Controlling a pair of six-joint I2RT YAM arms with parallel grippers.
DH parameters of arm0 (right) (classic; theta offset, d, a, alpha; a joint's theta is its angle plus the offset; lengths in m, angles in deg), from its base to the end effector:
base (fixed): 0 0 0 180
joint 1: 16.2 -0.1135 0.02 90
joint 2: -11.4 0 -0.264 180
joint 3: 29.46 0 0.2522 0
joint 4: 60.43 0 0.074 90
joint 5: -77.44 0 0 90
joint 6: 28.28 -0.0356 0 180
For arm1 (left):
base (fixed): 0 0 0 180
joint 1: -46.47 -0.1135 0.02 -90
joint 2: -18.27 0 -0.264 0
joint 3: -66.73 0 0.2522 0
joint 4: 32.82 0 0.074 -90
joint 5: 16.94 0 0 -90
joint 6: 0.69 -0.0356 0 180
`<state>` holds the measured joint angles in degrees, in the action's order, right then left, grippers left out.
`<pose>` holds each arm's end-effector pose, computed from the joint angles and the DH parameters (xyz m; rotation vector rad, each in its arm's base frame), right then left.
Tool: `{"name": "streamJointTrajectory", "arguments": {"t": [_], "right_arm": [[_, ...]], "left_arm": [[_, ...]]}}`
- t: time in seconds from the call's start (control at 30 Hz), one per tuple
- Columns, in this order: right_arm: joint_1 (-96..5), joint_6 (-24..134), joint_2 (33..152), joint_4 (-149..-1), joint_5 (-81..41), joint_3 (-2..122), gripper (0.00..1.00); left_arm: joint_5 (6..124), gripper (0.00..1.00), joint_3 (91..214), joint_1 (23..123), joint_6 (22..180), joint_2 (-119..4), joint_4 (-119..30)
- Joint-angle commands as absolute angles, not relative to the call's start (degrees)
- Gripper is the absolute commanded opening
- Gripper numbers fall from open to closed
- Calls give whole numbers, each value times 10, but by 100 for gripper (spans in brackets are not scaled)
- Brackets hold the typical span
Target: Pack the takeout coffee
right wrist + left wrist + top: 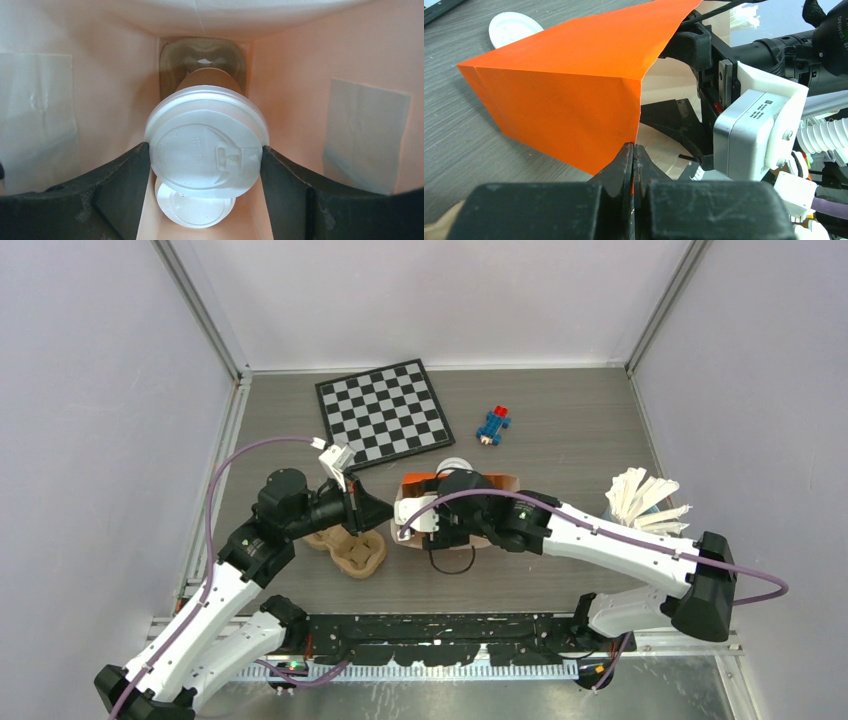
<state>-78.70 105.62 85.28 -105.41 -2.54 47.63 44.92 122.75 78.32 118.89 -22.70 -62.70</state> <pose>0.1347 0.2454 0.3086 -1.7757 1.4404 -0.0324 0.1322 -0.1019 0.3251 0.4116 1.9276 -1.1779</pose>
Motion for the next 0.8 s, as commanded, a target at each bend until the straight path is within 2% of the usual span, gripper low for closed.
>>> {"name": "streamJointTrajectory", "arguments": {"t": [0.0, 0.77], "right_arm": [[-791, 1068, 863, -1026, -8, 502, 74], [-806, 1099, 914, -968, 33, 482, 74]], "left_arm": [[442, 0, 1233, 785, 1191, -219, -628], [454, 0, 1240, 785, 1238, -218, -655]]}}
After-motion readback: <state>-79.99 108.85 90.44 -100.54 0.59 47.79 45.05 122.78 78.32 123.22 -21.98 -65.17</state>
